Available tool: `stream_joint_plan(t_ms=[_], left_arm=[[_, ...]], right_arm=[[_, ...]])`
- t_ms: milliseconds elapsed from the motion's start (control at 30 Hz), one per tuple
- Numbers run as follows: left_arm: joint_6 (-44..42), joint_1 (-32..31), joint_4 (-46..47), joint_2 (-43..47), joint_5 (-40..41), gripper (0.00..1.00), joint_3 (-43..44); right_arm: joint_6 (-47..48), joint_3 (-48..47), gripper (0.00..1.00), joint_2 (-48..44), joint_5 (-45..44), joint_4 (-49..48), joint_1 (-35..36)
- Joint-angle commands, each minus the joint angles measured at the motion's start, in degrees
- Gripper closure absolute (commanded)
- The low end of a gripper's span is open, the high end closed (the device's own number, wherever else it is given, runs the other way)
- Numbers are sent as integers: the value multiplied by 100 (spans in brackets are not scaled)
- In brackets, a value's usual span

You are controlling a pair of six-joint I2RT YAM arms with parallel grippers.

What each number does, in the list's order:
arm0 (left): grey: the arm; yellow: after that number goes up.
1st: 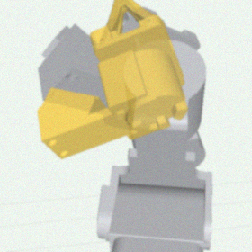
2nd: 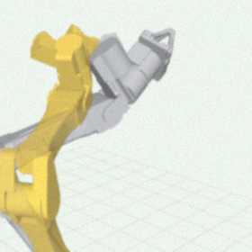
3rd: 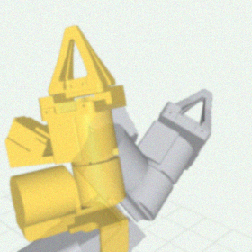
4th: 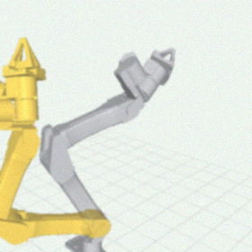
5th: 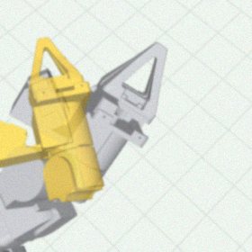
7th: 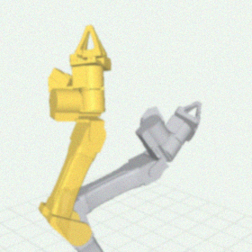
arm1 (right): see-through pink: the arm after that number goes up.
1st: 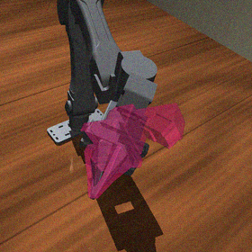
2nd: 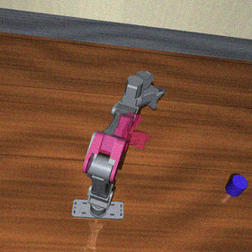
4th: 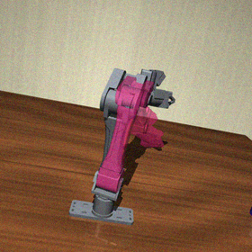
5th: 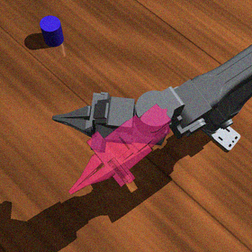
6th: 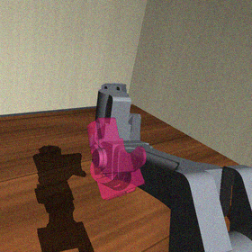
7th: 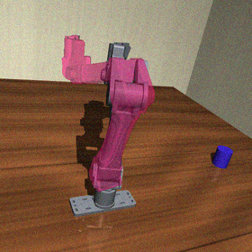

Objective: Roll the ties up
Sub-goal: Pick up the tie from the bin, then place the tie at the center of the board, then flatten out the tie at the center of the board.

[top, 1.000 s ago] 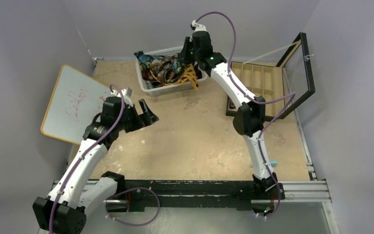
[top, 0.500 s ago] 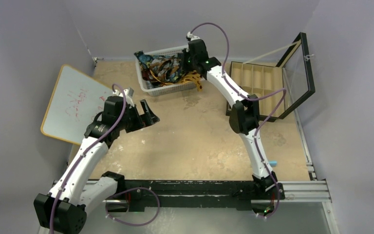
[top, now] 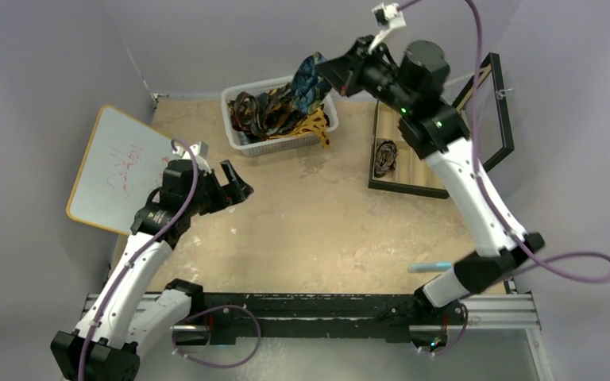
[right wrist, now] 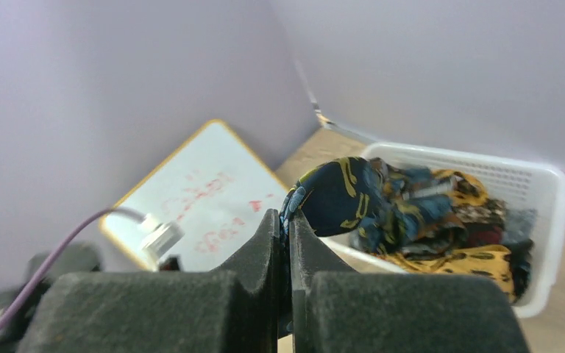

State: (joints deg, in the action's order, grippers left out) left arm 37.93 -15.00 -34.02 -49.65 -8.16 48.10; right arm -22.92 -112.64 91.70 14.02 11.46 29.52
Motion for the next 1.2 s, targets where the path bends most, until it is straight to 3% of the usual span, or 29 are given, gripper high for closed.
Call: stream_joint_plan(t_ms=[0,233,433,533,667,767,933,1167], left_arm=[[104,41,24,104,292,1,157],[176,41,71,54,254,1,103],[162,41,255,-209,12,1,75],[195,41,343,-389,-162,1,77],[194,41,364,-488,-330,1,48],[129,41,352,-484,-408,1,-43],[-58,41,454,-559,-887,1,-366],[247,33,864,-754,-1802,3,-1202]], right_arm=[[99,1360,100,-761,1429,-771,19],[712,3010,100,-1611,3100,-331,214],[1109,4316,99,-1334,2356,369,1391],[1189,4495,79,-727,1880,486,1986],[1018,4325,36,-343,671,781,2089],[743,4273,17,-527,-287,596,2028],[-125,4412,9,-456,-1741,190,1540],[-484,3963,9,708,-1925,-814,1241]])
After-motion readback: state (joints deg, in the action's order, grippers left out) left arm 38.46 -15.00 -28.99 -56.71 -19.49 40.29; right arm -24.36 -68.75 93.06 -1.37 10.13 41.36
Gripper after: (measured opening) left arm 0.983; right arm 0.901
